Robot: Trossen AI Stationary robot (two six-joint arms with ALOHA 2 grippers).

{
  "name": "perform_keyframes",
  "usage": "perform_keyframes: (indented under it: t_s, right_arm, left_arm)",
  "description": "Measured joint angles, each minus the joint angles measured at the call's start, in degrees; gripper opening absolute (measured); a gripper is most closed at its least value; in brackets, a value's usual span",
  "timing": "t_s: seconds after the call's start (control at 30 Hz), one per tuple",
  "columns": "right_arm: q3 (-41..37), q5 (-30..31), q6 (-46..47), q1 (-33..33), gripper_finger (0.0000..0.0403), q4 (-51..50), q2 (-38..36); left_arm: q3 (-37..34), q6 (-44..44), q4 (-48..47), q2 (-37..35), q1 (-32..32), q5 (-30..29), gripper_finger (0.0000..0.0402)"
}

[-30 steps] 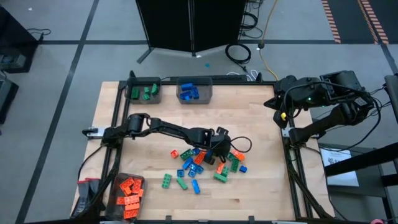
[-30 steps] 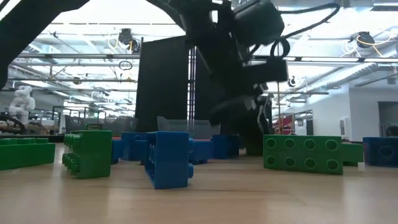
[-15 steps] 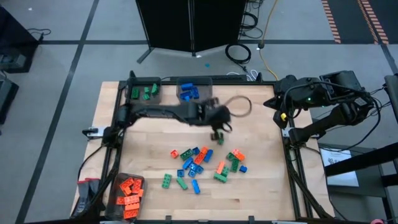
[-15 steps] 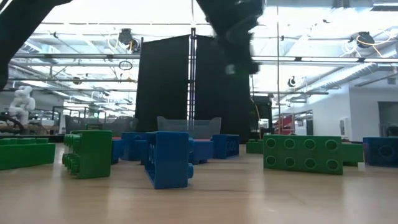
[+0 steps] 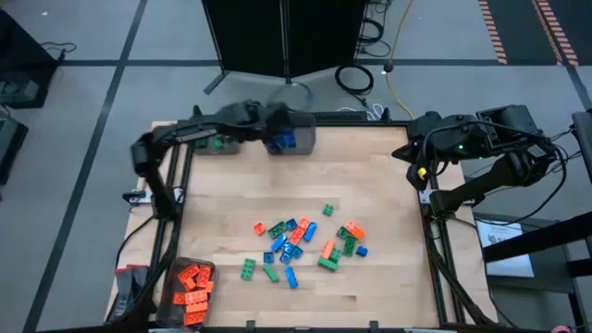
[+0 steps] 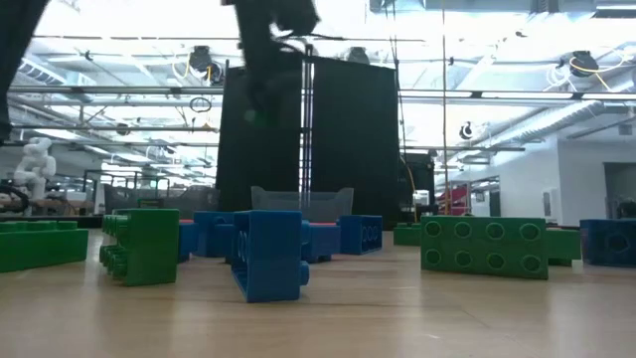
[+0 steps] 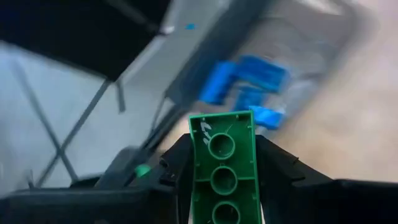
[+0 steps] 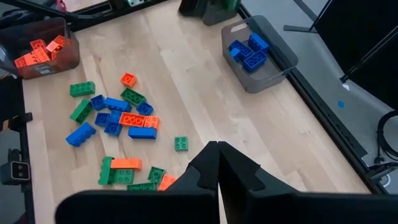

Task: Sort blocks
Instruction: Put the green gamepiece into the top left black bin

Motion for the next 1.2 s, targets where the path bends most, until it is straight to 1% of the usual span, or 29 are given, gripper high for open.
perform_keyframes:
  t_s: [0.1,0.2,0.3,0.37,0.5,0.7,0.8,0.87,1.03,1.2]
  right_arm:
    - [0.0,0.02,-0.15,-0.01,0.0,-0.06,0.01]
    - [0.0,0.01,-0.71,0.0,0.0,-0.07,0.0]
    - [0.0,0.0,-1.87,0.0,0.0,-0.04,0.0]
    - [0.0,0.02,-1.9,0.0,0.0,-0.02,0.0]
    - [0.0,0.02,-1.92,0.0,0.0,-0.02,0.0]
    - [0.0,0.01,-1.27,0.0,0.0,0.02,0.0]
    - [0.0,0.01,-0.06,-0.01,0.0,0.02,0.0]
    - [0.0,0.0,0.22,0.0,0.0,0.02,0.0]
    - [0.0,0.01,0.18,-0.01,0.0,0.03,0.01]
    - [0.0,0.02,0.0,-0.01,0.0,0.04,0.0]
  left_arm:
    - [-10.1,-5.67,0.4,-5.96,3.91,-0.82,0.0117]
    - [-20.29,-9.91,2.98,-12.38,6.97,-0.76,0.0117]
    - [-28.99,-15.42,7.08,-17.94,9.92,-0.79,0.0117]
    - [-33.74,-18.23,9.57,-20.74,11.29,-0.74,0.0117]
    - [-39.63,-20.94,15.31,-23.89,14.17,-0.79,0.0117]
    - [-41.1,-22.26,21.46,-23.05,19.56,-0.78,0.0117]
    - [-41.2,-24.62,22.16,-22.21,22.78,-0.41,0.0117]
    - [-41.18,-25.66,22.33,-21.91,24.8,1.1,0.0117]
    - [-41.18,-26.95,22.1,-21.82,27.44,2.88,0.0118]
    - [-41.18,-26.93,22.04,-21.82,27.95,3.18,0.0149]
